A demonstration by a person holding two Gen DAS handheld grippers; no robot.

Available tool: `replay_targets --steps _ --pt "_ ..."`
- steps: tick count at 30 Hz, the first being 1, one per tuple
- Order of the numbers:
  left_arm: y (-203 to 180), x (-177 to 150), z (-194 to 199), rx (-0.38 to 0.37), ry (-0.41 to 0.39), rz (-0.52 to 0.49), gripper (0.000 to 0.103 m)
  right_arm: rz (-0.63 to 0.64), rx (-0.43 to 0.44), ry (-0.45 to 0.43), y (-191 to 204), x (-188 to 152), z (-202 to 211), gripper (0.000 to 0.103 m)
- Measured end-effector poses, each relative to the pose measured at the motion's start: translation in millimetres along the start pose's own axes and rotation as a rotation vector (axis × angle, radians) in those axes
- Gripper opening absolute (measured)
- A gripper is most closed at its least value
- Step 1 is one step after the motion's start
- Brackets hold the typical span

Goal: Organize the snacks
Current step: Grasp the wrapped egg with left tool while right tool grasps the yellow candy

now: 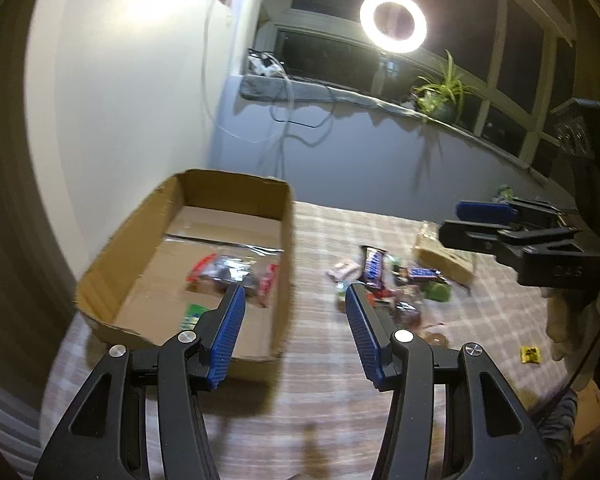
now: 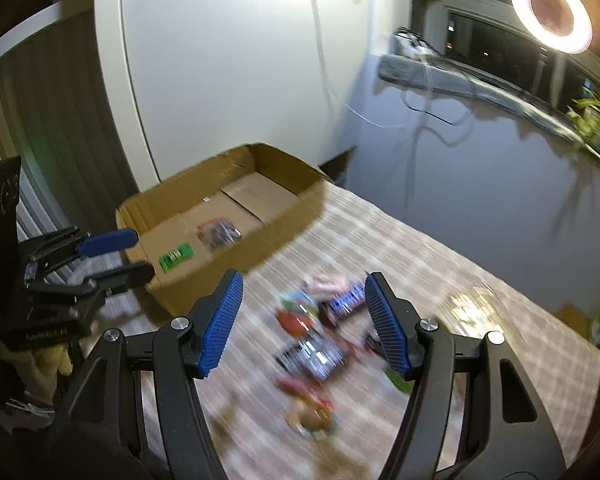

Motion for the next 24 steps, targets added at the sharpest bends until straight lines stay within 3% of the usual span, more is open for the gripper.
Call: replay_targets --steps 12,18,24 --pt "-62 -17 -24 -0.103 0.075 -0.073 0.051 -0.187 -0.116 0.066 -78 -107 44 0.066" --pt "-88 -27 -42 -0.152 0.132 -0.095 0.051 -0.265 -0.158 0.126 -104 -163 48 0.066" --pt "-106 -37 -59 -0.187 0.187 -0.106 0.051 -0.318 -0.147 0.187 -118 -207 38 0.066"
Point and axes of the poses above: each gripper's, at about its wrist camera, not at the fingertips, and z roughly against the way its jaws point, y to its left, x to its top, the point moved 5 cm from there along -z, roughly the way its jaws point, and after that the axes turned 10 degrees about y, right-handed, at the moved point
